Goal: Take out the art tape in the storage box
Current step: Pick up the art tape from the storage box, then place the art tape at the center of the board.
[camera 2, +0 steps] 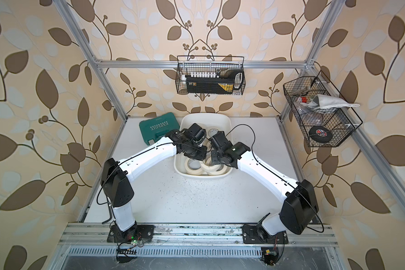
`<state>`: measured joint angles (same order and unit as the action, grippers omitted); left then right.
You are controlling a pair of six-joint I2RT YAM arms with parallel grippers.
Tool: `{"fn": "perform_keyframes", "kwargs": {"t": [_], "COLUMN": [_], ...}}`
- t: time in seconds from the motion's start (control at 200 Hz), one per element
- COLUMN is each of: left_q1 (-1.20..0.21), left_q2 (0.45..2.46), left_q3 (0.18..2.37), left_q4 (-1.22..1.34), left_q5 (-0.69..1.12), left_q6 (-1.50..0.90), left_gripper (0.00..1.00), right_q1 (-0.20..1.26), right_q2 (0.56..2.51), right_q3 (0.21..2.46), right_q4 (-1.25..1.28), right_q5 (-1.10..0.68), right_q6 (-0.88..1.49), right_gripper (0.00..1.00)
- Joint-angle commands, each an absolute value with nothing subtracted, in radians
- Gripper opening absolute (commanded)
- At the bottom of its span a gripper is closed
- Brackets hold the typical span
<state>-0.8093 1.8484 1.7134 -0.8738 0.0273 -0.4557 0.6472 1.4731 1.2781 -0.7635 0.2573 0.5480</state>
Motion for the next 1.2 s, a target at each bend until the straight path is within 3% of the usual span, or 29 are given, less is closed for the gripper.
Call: {"fn": "perform_keyframes", "kwargs": {"t": [0.0,0.21,0.32,0.765,0.89,1.195], "left_q1": [-0.804,-0.800,-0.779,-0.526,-0.413,-0.072], "left_q2": [1.835,1.800,1.786,1.586,1.534,1.391], "left_q3": [1.705,1.706,1.713,1.560,1.515,1.310], "left_q4": [-0.859,-0.875,-0.910,-0.950,-0.949,-0.876], "left_q5": [0.009,-0.052,-0.077,-0.126,-0.116,-0.052], "left_q6": [-0.457,-0.457,-0.456,-0.517,-0.539,-0.686], "left_gripper": [0.14,0.08,0.08,0.05,0.00,0.00], "right_q1": [0.652,0.653,0.653,0.651,0.652,0.651], "right_q2": [1.406,1.379,1.345,1.228,1.234,1.252], "right_q3": [1.254,1.267,1.287,1.299,1.302,1.301], "right_q4": [-0.737,-0.749,-0.758,-0.784,-0.783,-0.798], "right_q5": [0.270,0.247,0.233,0.262,0.250,0.222], "right_q6": [0.580,0.571,0.567,0.544,0.545,0.542], "right_gripper": [0.11,0.47,0.56,0.63,0.63,0.63]}}
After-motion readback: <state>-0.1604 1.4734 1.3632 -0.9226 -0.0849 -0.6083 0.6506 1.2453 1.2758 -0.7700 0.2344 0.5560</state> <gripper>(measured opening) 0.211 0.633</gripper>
